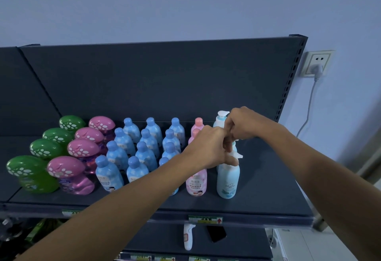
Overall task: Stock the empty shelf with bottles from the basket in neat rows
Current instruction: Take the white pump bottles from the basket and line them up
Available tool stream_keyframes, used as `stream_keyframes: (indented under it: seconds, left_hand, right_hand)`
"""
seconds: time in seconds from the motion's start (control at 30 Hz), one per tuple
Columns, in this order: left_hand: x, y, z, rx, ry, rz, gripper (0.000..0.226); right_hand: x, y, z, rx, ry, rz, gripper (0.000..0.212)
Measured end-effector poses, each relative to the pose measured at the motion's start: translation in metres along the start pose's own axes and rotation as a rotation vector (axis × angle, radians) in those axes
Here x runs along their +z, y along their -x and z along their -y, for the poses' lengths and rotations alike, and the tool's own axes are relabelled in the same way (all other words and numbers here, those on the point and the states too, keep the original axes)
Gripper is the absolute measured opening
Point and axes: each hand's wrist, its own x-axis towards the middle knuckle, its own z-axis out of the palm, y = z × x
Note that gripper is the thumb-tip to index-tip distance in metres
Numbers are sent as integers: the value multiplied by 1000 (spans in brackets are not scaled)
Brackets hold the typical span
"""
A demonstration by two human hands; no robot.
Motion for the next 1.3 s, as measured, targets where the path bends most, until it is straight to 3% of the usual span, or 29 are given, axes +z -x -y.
stream_keyframes:
  seconds: [0.2, 0.3, 0.6, 1.0, 1.3]
  left_hand:
    - [-14, 6, 10, 10, 14, -57, 43]
    - [-33, 13, 28, 9, 0, -135, 31]
    - [-109, 71, 106, -114, -16, -284, 14]
    - [-188, 211, 243, -99, -71, -227, 9]
    - [-187, 313, 343, -179, -65, -86, 11]
  right_hand:
    - [-2, 3, 6, 10, 22, -42, 27]
    - [-5, 7, 18, 17, 23, -91, 33]
    - [-8, 23, 102, -14, 57, -148, 22]
    - [55, 40, 304, -35, 68, -140, 17]
    - [143, 55, 421, -52, -18, -3, 24]
